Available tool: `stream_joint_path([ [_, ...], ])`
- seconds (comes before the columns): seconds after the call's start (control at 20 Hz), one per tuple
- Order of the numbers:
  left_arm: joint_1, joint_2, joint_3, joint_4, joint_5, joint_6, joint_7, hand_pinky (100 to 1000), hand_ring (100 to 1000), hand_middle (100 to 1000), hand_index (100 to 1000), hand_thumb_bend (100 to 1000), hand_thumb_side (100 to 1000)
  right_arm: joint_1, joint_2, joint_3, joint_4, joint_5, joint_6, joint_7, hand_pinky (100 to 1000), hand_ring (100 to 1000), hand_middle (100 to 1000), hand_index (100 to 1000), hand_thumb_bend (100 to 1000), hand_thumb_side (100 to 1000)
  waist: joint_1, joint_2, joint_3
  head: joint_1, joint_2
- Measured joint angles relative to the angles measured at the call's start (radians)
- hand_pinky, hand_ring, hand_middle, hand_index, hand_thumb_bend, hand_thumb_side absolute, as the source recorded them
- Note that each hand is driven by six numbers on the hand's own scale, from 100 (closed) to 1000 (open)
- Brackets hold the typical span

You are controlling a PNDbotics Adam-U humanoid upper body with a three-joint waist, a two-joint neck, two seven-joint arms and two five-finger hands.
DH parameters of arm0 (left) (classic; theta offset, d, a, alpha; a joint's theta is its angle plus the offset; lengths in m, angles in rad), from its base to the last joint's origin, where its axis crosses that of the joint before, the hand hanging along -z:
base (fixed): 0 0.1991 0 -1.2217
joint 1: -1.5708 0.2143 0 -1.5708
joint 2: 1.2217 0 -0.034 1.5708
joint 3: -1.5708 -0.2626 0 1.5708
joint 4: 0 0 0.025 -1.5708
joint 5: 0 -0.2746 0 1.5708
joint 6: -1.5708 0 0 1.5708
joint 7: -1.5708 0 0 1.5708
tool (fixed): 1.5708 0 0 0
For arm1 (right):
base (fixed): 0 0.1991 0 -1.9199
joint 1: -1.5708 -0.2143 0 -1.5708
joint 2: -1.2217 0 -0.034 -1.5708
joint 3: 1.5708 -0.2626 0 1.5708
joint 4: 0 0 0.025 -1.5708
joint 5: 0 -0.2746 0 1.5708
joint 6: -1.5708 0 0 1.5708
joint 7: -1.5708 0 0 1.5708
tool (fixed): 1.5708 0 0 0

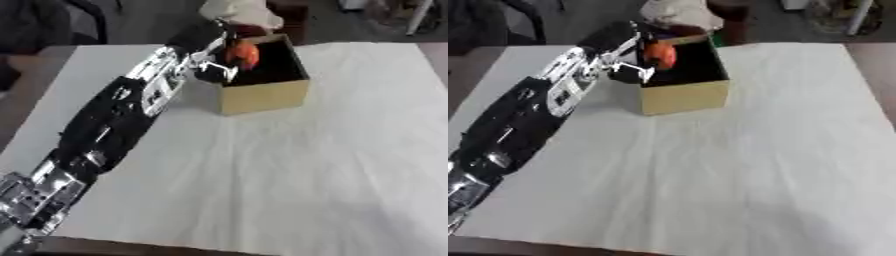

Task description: Pick up objects on the table and place them in the box.

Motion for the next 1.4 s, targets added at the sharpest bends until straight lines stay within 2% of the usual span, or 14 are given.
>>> stream_joint_path([
  [0.1,-0.003,-0.005,-0.001,0.007,-0.016,-0.005,0.005,742,626,624,802,100,243,0.000,0.000,0.000,0.002,-0.001,0.000,0.001,720,1000,743,965,100,470,0.000,0.000,0.000,0.000,0.000],
  [0.15,-0.003,-0.007,-0.002,0.008,-0.021,-0.007,0.007,766,701,742,919,219,422,0.000,0.000,0.000,0.002,-0.002,-0.001,0.001,720,1000,743,965,100,470,0.000,0.000,0.000,0.000,0.000],
  [0.2,-0.003,-0.009,-0.003,0.007,-0.027,-0.009,0.011,770,708,750,924,242,435,0.000,0.000,0.000,0.002,-0.002,-0.001,0.001,720,1000,743,965,100,470,0.000,0.000,0.000,0.000,0.000],
  [0.25,-0.003,-0.009,-0.005,0.002,-0.034,-0.010,0.016,779,723,766,938,325,492,0.000,0.000,0.000,0.002,-0.003,-0.001,0.002,720,1000,743,965,100,470,0.000,0.000,0.000,0.000,-0.001],
  [0.35,-0.003,-0.009,-0.005,-0.018,-0.045,-0.005,0.031,783,723,764,936,345,512,-0.002,0.000,0.000,0.004,-0.004,-0.001,0.002,720,1000,743,965,100,470,0.000,0.000,0.001,0.000,-0.001],
  [0.6,0.016,0.006,0.012,-0.119,0.004,0.029,0.093,783,685,712,905,264,523,-0.002,0.000,0.000,0.004,-0.004,-0.002,0.001,720,1000,743,965,100,470,-0.003,0.000,0.013,-0.001,-0.001],
  [0.95,0.145,0.096,0.107,-0.432,0.255,0.116,0.216,784,651,655,868,108,547,-0.001,0.000,-0.006,0.004,-0.004,-0.003,-0.006,720,1000,743,965,100,470,-0.005,0.000,0.044,-0.024,-0.001],
  [1.15,0.245,0.133,0.183,-0.594,0.397,0.161,0.292,786,641,638,862,100,563,0.001,0.000,-0.008,0.004,-0.003,-0.002,-0.008,720,1000,743,965,100,470,-0.009,0.002,0.062,-0.037,-0.001],
  [1.4,0.374,0.123,0.255,-0.738,0.529,0.180,0.385,794,638,631,860,100,601,0.000,0.000,-0.013,0.004,-0.002,-0.002,-0.015,720,1000,743,964,100,470,-0.009,0.009,0.073,-0.045,-0.001],
])
